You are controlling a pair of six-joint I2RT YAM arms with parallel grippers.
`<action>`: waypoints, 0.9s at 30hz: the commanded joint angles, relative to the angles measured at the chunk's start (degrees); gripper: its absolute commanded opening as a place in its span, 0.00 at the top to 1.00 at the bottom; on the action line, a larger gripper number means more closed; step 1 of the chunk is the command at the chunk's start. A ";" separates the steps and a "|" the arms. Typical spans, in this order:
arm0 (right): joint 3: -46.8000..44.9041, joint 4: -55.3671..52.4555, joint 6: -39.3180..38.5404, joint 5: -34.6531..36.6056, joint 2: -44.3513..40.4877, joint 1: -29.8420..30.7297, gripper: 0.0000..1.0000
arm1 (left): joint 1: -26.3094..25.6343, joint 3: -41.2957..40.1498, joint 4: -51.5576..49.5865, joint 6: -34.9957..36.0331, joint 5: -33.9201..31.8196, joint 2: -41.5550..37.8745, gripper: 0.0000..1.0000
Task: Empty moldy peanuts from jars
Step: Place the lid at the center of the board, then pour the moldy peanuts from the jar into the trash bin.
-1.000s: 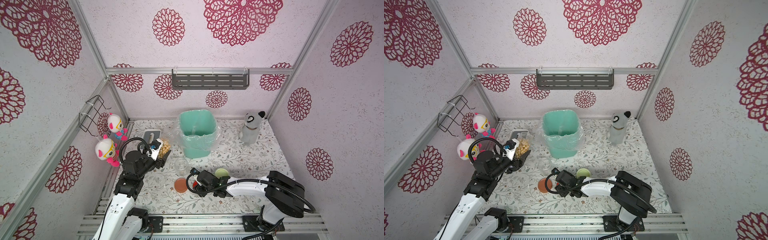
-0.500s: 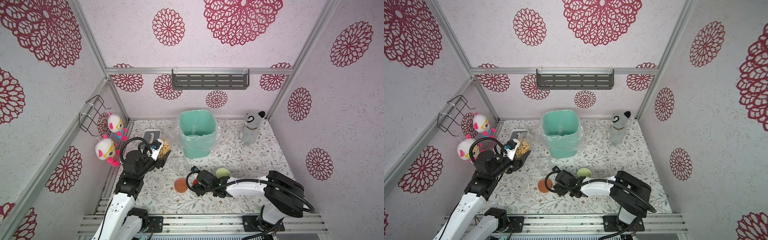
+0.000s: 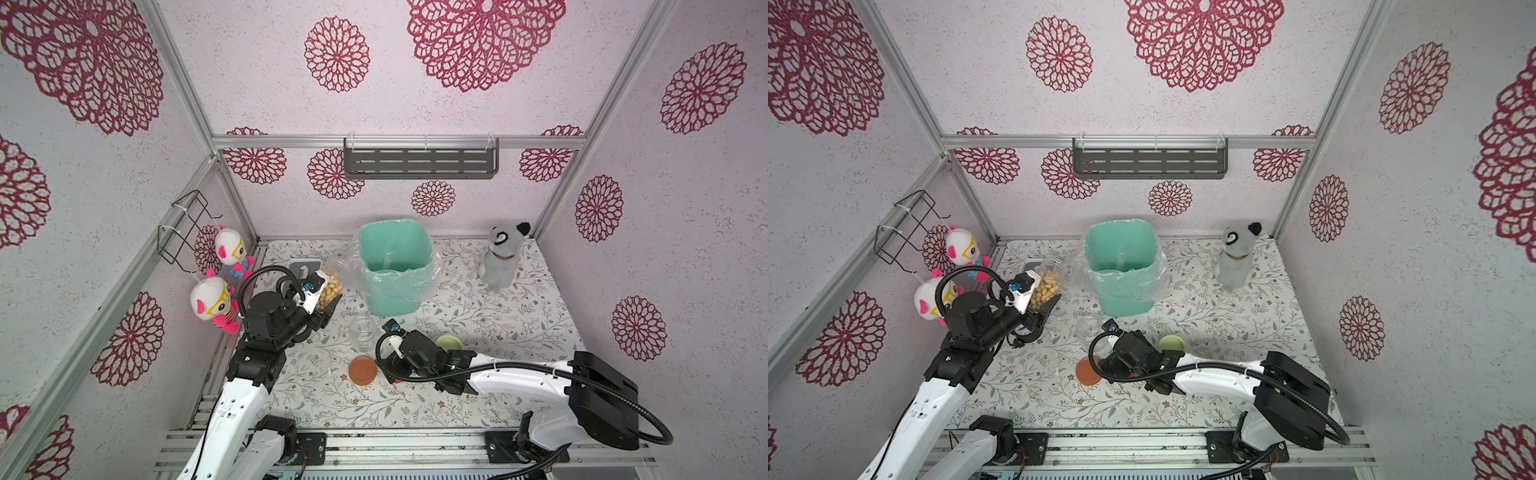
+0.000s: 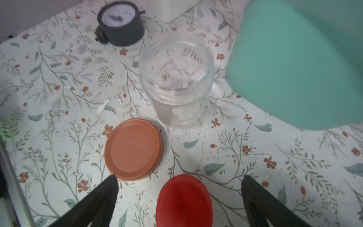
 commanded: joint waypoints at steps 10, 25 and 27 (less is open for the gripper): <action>-2.07 10.47 -8.69 6.56 -16.55 -3.30 0.01 | 0.47 22.37 -18.07 18.91 4.43 11.47 1.00; -2.16 10.49 -8.35 -2.22 -25.70 -16.17 0.01 | 0.28 50.22 -31.89 34.81 5.26 26.14 1.00; -2.24 9.17 -8.55 -2.73 -25.96 -16.80 0.01 | -0.14 52.59 -33.34 36.87 5.12 28.04 1.00</action>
